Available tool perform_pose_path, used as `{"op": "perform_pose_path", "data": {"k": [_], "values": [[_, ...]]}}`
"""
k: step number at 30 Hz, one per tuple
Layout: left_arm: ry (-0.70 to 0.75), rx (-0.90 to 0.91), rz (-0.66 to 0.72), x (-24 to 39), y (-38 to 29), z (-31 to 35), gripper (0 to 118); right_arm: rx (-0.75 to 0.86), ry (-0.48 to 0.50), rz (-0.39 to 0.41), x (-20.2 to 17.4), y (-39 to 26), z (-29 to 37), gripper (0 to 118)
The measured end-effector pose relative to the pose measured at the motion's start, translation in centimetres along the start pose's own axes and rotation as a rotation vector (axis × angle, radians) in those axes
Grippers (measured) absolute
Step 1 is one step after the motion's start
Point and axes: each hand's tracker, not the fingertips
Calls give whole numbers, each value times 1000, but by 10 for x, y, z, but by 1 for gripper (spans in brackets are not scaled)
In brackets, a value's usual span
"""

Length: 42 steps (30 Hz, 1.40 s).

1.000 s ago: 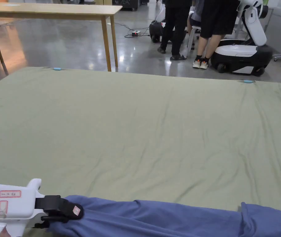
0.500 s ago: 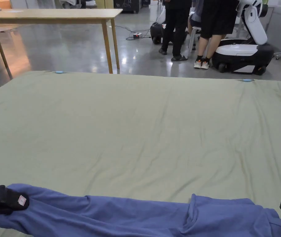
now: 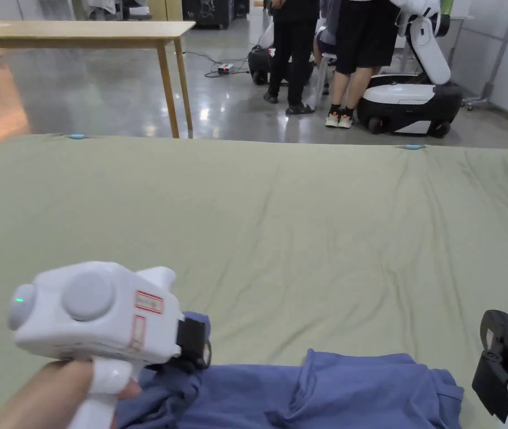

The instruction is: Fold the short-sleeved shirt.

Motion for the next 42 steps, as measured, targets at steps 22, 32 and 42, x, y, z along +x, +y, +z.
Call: {"op": "perform_pose_path", "data": {"k": [22, 32, 42], "values": [[-266, -40, 205, -61, -6, -60, 0, -84, 20, -21, -1, -15, -19, 1], [-391, -163, 227, -29, -34, -106, 0, -121, 23, 8, -7, -18, -20, 1], [-210, 128, 199, -143, -35, 48, 0, -76, 59, 33, -28, -3, -30, 1]]}}
